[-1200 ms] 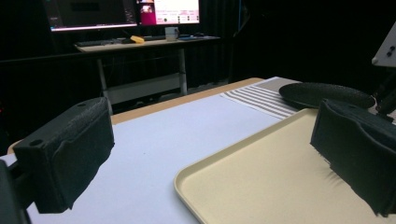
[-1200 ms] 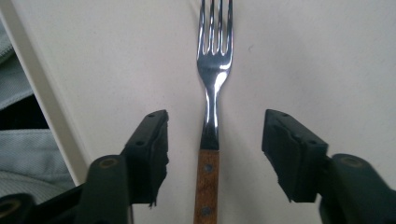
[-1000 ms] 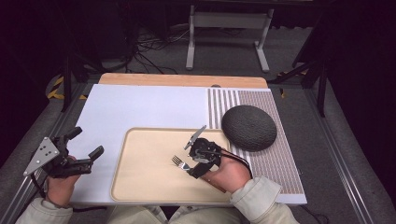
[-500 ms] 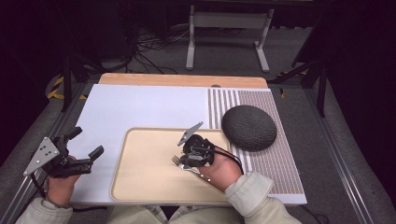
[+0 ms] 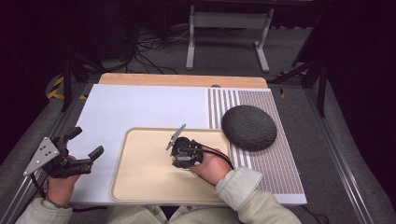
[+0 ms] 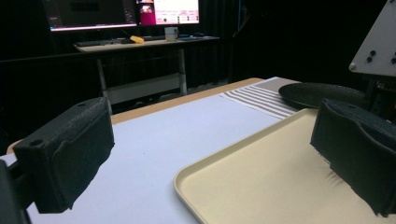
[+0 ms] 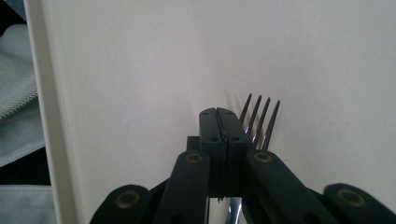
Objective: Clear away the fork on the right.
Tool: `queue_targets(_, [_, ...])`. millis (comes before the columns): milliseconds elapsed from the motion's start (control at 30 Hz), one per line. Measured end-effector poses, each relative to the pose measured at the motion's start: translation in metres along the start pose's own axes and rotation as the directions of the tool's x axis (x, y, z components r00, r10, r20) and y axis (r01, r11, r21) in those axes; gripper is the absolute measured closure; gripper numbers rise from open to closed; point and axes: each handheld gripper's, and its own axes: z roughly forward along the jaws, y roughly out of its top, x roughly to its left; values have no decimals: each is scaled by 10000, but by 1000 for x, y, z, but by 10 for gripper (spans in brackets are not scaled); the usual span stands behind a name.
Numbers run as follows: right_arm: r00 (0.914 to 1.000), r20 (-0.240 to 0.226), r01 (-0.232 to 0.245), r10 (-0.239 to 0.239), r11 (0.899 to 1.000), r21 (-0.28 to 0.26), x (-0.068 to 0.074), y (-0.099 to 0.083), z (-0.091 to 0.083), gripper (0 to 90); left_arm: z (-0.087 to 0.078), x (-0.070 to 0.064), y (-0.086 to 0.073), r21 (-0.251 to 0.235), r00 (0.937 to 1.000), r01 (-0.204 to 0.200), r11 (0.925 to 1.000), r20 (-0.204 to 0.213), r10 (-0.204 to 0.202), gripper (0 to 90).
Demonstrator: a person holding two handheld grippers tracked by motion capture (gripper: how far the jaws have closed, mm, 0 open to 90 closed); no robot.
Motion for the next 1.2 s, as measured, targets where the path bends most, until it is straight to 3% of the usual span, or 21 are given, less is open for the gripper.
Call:
queue_targets(200, [10000,7,6,-6,10000,-27,-2,0,9,896,0,0,0,0,10000,-6,10000,5,6,0])
queue_targets(600, [9999,97,79,-83,9989,468,-3,0,23,896,0,0,0,-4,10000,-16,10000,18,16,0])
queue_targets(900, [9990,398,163,-184,9984,533,-5,-2,22,897,0,0,0,-9,10000,10,10000,11,-10,0])
queue_targets(1200, [9968,798,34,-77,9985,547,-15,-9,18,897,1,-1,0,6,10000,-7,10000,44,7,0])
